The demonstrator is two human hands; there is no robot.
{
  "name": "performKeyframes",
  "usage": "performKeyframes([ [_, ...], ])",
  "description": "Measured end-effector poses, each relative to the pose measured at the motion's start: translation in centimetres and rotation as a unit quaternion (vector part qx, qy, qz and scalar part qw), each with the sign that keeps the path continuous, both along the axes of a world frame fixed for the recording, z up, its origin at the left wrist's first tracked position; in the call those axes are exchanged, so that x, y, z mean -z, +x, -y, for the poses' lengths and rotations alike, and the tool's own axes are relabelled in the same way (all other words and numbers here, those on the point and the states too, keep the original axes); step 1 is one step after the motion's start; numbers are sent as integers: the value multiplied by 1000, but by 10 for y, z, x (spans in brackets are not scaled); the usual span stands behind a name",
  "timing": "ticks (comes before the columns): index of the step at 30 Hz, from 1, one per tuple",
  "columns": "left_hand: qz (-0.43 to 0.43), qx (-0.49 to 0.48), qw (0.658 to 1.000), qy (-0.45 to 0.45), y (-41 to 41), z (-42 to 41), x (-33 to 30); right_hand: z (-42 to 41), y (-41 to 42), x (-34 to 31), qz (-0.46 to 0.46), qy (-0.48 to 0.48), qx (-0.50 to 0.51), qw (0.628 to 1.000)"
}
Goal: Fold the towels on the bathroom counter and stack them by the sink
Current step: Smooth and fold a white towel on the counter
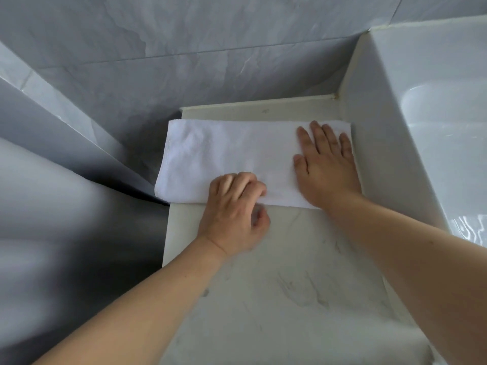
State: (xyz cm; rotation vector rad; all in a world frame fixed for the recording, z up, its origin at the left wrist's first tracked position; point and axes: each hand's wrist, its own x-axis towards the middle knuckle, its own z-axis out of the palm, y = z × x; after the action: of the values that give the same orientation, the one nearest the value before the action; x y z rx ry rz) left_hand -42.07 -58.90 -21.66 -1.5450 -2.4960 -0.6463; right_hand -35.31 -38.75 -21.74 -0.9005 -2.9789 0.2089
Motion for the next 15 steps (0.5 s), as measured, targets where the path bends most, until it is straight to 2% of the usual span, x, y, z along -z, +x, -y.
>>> performKeyframes([
  [7, -1, -10, 1000, -13, -2, -6, -2, -8, -7, 0, -2, 1, 1, 1000],
  [15, 16, 46, 999, -21, -6, -4, 0, -10, -10, -1, 8, 1, -14, 1000],
])
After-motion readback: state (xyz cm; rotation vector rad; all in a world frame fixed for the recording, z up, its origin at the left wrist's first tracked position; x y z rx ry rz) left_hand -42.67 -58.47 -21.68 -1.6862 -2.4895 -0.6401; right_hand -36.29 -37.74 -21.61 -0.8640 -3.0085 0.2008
